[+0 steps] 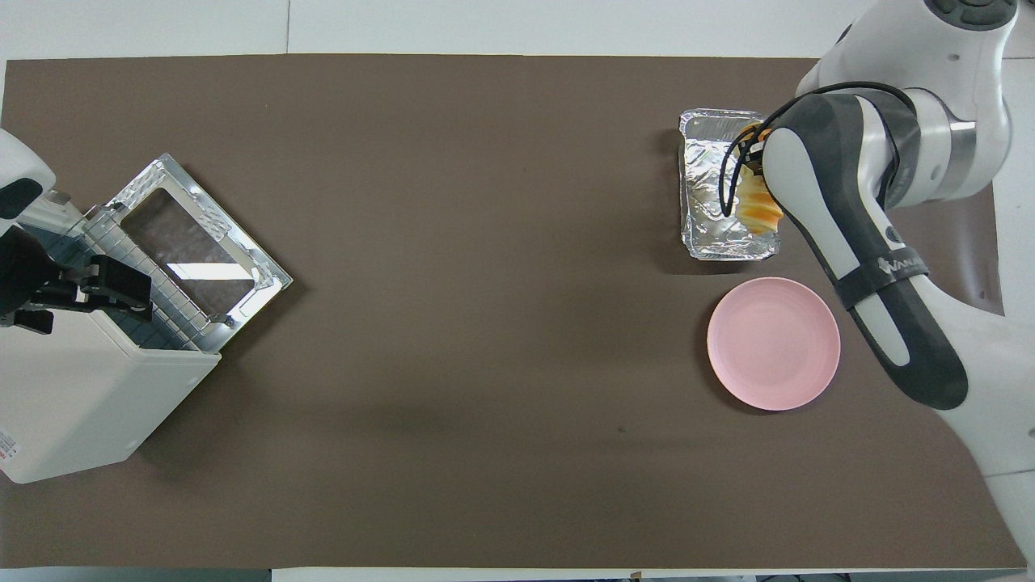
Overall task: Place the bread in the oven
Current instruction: 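Lower the bread into the foil tray and open the right gripper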
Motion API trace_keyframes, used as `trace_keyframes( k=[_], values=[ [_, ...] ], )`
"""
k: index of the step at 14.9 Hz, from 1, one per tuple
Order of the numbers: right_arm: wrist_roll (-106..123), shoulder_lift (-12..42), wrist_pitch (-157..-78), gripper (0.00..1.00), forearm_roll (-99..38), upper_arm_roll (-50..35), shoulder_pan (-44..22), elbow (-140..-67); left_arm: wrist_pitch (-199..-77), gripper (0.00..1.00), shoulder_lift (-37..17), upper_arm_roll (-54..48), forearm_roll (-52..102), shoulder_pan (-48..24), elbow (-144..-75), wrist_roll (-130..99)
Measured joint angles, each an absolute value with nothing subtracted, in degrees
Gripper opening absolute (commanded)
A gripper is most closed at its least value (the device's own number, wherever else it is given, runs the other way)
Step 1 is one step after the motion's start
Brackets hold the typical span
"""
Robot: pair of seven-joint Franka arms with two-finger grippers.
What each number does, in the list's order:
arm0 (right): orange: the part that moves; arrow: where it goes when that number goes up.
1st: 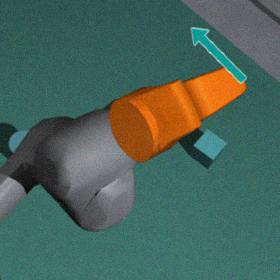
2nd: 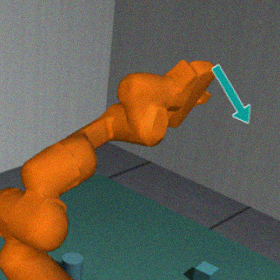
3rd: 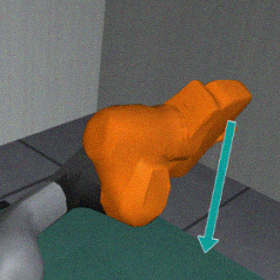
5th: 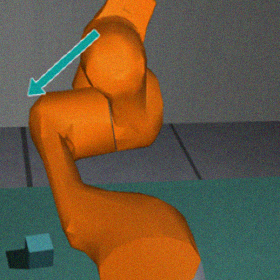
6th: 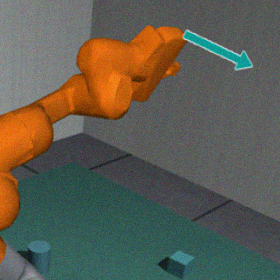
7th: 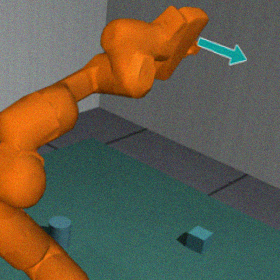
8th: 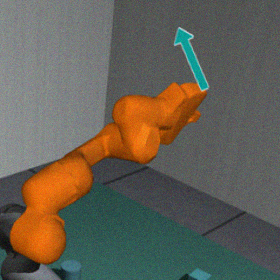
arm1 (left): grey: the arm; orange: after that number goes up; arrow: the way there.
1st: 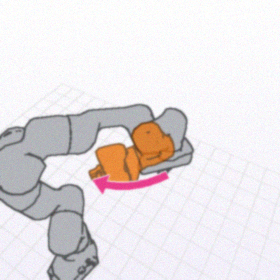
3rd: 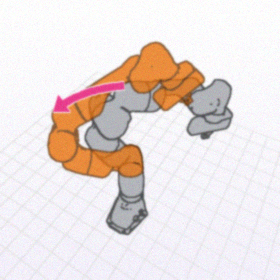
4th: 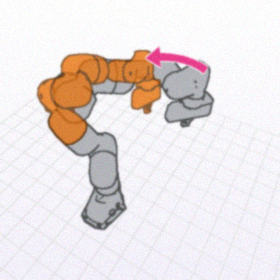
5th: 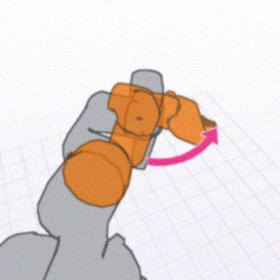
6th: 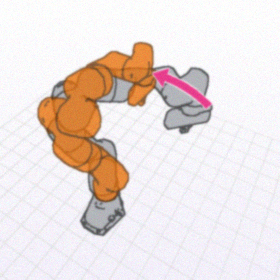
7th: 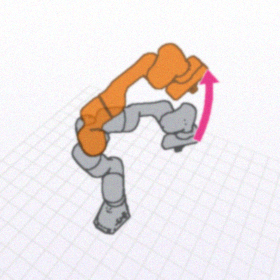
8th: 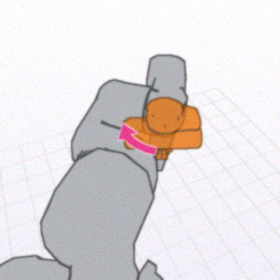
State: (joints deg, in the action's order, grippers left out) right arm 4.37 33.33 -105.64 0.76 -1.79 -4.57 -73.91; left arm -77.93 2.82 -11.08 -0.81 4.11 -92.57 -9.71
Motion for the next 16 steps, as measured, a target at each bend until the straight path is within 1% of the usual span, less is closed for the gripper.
trace_keyframes(
  k=[2, 4, 8, 12, 13, 14, 16],
  values=[
    [2.7, 37.7, -105.9, 0.0, 0.9, -1.6, -5.8, -69.5, -77.9, 1.0, 2.8, -11.1, -0.8, 4.1, -92.6, -9.7],
    [2.0, 40.1, -107.2, 0.0, 1.7, -1.5, -6.7, -67.4, -77.9, 1.0, 2.8, -11.1, -0.8, 4.1, -92.6, -9.7],
    [1.8, 41.2, -110.3, 0.0, 2.7, -1.3, -6.8, -68.6, -77.9, 1.0, 2.8, -11.1, -0.8, 4.1, -92.6, -9.7],
    [1.8, 41.2, -110.8, 0.0, 2.7, -1.0, -6.7, -71.0, -77.9, 1.0, 2.8, -11.1, -0.8, 4.1, -92.6, -9.7],
    [1.8, 41.1, -110.8, 0.11, 2.7, -1.0, -6.6, -71.3, -77.9, 1.0, 2.8, -11.1, -0.8, 4.1, -92.6, -9.7],
    [1.8, 40.9, -110.8, 0.99, 2.7, -1.0, -6.6, -71.8, -77.9, 1.0, 2.8, -11.1, -0.8, 4.1, -92.6, -9.7],
    [1.1, 40.5, -111.6, 1.0, 2.7, -1.0, -6.6, -72.8, -77.9, 1.0, 2.8, -11.1, -0.8, 4.1, -92.6, -9.7]
  ],
)
